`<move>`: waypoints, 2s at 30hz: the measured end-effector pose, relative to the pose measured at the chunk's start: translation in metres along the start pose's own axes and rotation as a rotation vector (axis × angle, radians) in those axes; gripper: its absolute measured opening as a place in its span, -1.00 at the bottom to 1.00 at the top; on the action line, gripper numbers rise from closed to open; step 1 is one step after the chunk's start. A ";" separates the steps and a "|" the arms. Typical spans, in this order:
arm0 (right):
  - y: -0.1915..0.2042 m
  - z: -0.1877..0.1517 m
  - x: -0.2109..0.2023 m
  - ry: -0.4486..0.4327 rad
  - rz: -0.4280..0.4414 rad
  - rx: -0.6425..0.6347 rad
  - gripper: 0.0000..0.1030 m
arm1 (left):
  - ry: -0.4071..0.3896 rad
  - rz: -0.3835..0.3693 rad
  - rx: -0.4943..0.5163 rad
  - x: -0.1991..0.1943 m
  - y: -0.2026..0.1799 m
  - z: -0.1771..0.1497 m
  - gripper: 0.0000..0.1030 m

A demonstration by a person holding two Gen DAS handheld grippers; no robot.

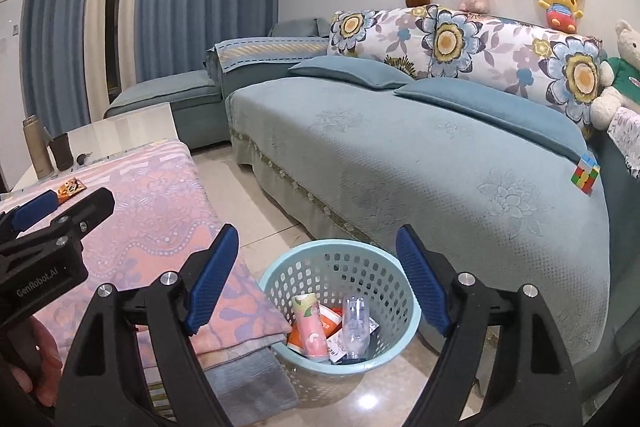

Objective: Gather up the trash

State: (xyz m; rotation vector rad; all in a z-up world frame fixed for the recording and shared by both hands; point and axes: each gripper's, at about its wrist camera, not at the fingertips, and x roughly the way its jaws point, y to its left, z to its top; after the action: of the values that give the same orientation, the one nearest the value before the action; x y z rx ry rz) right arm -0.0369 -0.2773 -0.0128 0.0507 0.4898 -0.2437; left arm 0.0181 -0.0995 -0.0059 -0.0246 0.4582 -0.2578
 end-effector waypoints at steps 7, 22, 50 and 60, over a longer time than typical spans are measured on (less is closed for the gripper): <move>0.001 0.002 0.000 -0.002 0.000 -0.003 0.49 | 0.004 -0.003 0.008 0.000 -0.002 -0.001 0.76; 0.003 0.002 -0.001 -0.016 -0.006 -0.004 0.49 | 0.011 -0.012 -0.003 -0.001 -0.001 0.001 0.76; 0.004 0.003 0.000 -0.014 0.000 -0.004 0.49 | 0.000 -0.002 -0.005 -0.002 0.000 0.003 0.76; 0.005 0.003 -0.002 -0.022 -0.001 -0.003 0.49 | -0.005 0.009 0.018 -0.002 -0.002 0.004 0.76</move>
State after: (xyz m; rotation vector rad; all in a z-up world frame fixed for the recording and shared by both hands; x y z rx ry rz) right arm -0.0361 -0.2720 -0.0091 0.0448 0.4683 -0.2441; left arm 0.0173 -0.1006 -0.0015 -0.0051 0.4505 -0.2529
